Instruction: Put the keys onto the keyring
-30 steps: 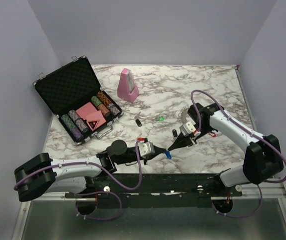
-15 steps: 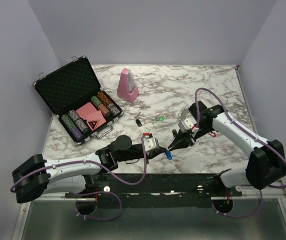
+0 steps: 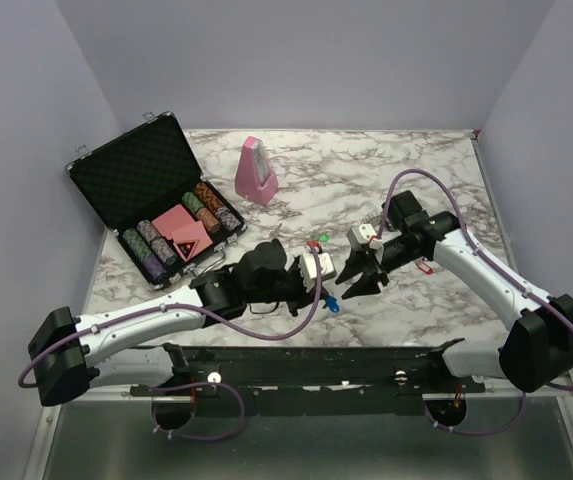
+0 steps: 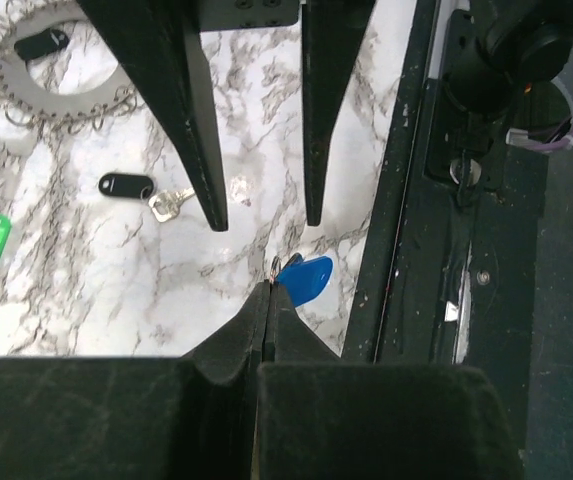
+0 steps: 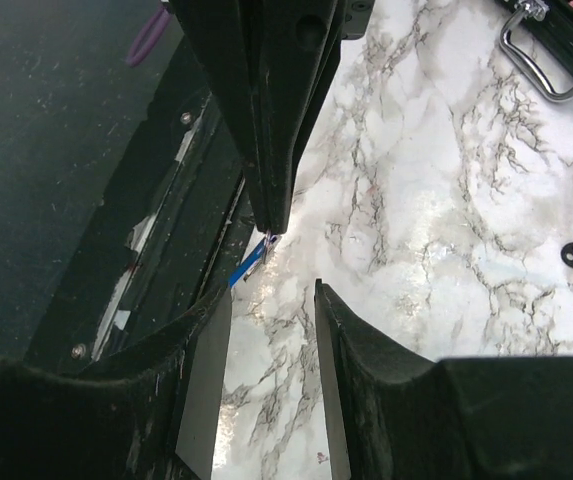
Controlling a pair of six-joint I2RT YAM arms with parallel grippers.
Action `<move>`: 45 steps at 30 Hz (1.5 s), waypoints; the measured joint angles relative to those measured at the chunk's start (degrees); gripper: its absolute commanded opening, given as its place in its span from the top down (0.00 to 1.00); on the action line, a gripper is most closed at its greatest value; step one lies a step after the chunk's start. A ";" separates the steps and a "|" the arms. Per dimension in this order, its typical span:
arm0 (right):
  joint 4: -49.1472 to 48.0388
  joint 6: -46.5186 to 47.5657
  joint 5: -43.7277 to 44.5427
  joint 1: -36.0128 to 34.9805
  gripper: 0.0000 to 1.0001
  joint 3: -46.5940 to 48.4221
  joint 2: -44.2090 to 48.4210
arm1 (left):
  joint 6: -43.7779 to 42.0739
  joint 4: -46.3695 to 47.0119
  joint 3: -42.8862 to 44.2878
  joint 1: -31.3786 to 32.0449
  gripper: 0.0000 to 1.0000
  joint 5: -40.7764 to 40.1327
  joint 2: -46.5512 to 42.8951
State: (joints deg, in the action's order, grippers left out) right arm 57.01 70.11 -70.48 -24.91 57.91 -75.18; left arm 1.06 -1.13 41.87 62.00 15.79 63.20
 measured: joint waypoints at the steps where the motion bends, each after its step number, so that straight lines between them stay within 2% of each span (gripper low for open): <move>1: -0.63 -1.07 0.22 0.00 0.54 -0.02 0.00 | 0.00 -1.46 2.03 -0.37 1.00 0.02 0.72; 6: -3.58 -5.25 0.28 0.00 0.57 -0.04 0.28 | 0.22 -10.78 8.52 -1.09 1.00 0.24 4.42; 11: -7.13 -9.77 0.04 0.00 0.59 -0.68 0.72 | 0.52 -15.17 10.86 -1.14 1.00 0.52 7.10; 28: -15.23 -19.06 -2.54 -0.20 0.68 -5.81 0.72 | 2.40 -15.63 11.72 -1.14 1.00 0.74 8.13; 41: -17.07 -20.59 -2.64 -1.64 0.73 -7.04 0.66 | 3.26 -14.71 11.76 -1.14 1.00 0.72 8.39; 45: -17.18 -20.61 -2.62 -2.03 0.78 -7.10 0.52 | 3.37 -14.36 11.76 -1.14 1.00 0.72 8.39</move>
State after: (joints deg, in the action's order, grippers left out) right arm 39.83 49.50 -73.10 -26.94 50.81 -74.65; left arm 4.43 -15.49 53.63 60.86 16.51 71.59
